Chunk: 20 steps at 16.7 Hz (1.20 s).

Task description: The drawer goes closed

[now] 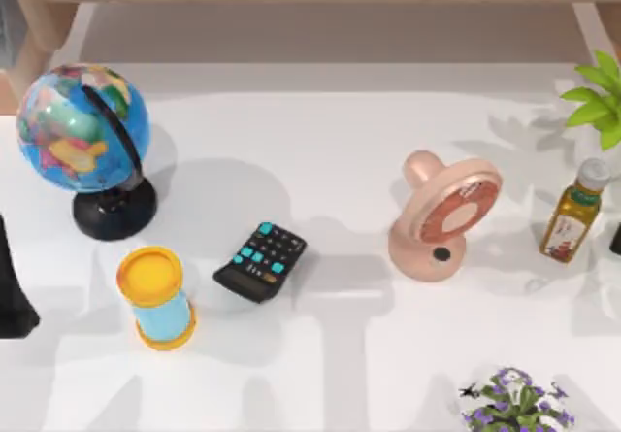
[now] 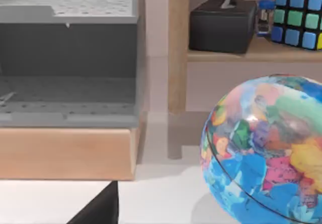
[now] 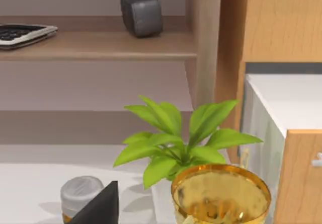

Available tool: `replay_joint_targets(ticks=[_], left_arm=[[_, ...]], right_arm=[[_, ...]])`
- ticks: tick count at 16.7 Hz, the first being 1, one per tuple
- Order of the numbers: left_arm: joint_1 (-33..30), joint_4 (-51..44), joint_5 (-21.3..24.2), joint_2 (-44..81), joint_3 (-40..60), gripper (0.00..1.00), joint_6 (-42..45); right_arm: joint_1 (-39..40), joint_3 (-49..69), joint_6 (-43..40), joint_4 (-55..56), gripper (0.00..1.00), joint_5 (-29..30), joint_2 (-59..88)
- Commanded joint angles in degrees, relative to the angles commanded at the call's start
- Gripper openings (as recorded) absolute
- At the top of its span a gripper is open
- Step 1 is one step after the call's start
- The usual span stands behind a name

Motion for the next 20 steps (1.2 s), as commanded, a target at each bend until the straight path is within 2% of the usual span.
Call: replay_joint_targets(ticks=[3,7,20], left_arm=[[0.00,0.00,0.00,0.00,0.00,1.00,0.00],[0.00,0.00,0.00,0.00,0.00,1.00,0.00],[0.00,0.00,0.00,0.00,0.00,1.00,0.00]], right_arm=[[-0.44,0.67,0.01,0.45,1.00,-0.51,0.74],[-5.19,7.19,0.13,4.74,1.00,-5.52,9.46],[-31.72,40.32,1.01,26.00,1.00,-31.02,66.08]])
